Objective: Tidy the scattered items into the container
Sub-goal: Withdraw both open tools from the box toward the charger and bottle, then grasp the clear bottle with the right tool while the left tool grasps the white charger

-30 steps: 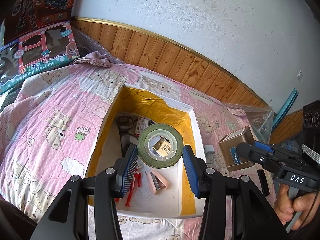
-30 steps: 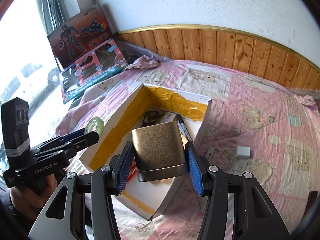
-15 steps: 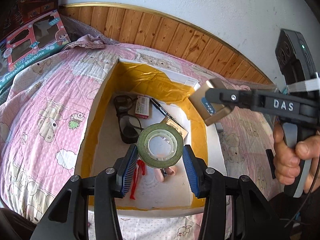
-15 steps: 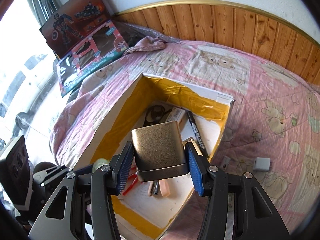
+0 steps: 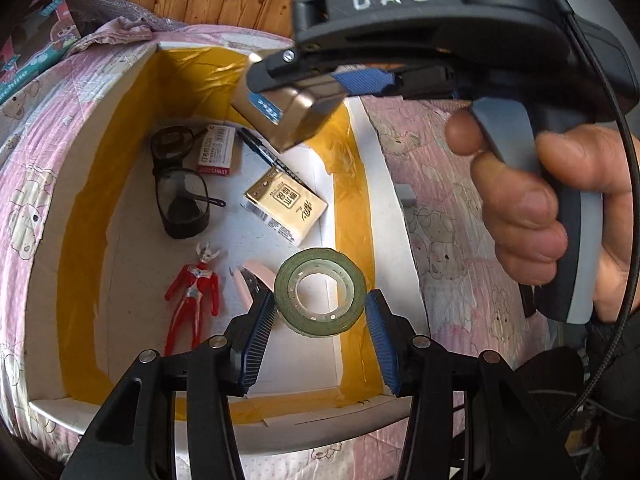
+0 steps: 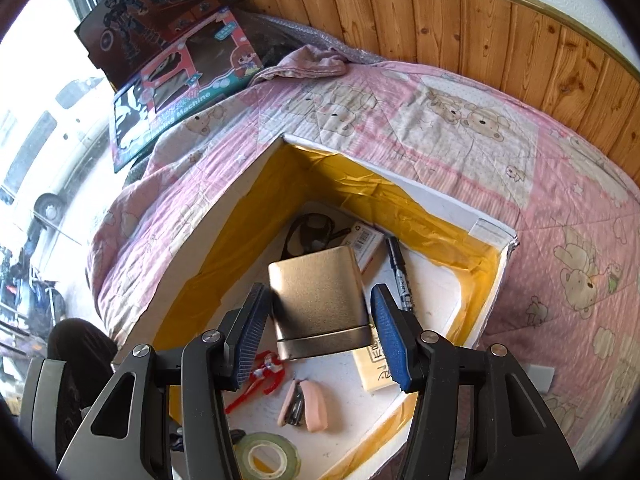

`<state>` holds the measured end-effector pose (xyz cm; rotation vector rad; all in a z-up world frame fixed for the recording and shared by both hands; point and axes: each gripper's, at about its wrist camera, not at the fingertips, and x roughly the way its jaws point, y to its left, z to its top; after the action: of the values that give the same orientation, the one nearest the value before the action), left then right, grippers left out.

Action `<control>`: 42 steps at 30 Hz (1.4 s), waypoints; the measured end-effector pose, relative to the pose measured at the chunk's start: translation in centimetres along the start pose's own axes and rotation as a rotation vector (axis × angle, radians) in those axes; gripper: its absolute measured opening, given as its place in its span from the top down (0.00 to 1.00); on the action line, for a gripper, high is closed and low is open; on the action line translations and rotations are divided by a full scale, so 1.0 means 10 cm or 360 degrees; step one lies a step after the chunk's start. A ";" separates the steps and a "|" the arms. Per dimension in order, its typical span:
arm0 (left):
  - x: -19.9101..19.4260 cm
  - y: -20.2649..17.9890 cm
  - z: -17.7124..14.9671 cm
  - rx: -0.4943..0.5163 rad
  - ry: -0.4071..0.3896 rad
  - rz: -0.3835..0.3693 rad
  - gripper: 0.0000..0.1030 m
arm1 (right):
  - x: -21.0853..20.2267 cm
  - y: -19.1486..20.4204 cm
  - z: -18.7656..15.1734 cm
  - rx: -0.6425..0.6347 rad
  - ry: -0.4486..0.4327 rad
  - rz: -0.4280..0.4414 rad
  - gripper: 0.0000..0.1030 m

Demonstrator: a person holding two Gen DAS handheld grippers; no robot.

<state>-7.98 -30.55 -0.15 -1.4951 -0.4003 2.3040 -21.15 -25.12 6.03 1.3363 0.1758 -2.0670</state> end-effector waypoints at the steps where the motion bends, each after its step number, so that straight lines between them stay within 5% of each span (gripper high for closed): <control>1: 0.02 0.02 0.00 -0.0021 0.0016 0.0002 0.51 | 0.01 -0.03 0.00 0.0017 -0.0012 0.0000 0.45; 7: -0.21 0.15 -0.02 -0.0120 -0.0058 0.0011 0.51 | -0.26 -0.20 -0.11 0.0148 -0.0062 0.0094 0.45; 11: -0.44 0.19 0.01 -0.0146 -0.0157 0.0042 0.51 | -0.70 -0.30 -0.32 0.0241 -0.0218 0.0196 0.45; 15: -0.59 0.11 -0.03 -0.0130 -0.0232 0.0080 0.51 | -1.03 -0.34 -0.63 0.0248 -0.0328 0.0153 0.61; 20: -0.68 -0.12 -0.10 -0.0077 -0.0274 0.0081 0.51 | -1.11 -0.51 -1.20 0.0386 -0.0344 0.0162 0.67; 29: -0.56 -0.77 -0.17 0.0104 -0.0247 0.0008 0.51 | -0.89 -0.98 -1.84 0.0651 -0.0265 0.0121 0.65; 42: -0.42 -1.04 0.01 0.0078 -0.0270 0.0043 0.51 | 0.54 -1.36 -1.40 0.0525 -0.0052 -0.0117 0.64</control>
<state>-5.01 -23.13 7.76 -1.2944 -0.3679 2.4526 -19.93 -10.90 -8.28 1.5056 -0.1393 -2.2492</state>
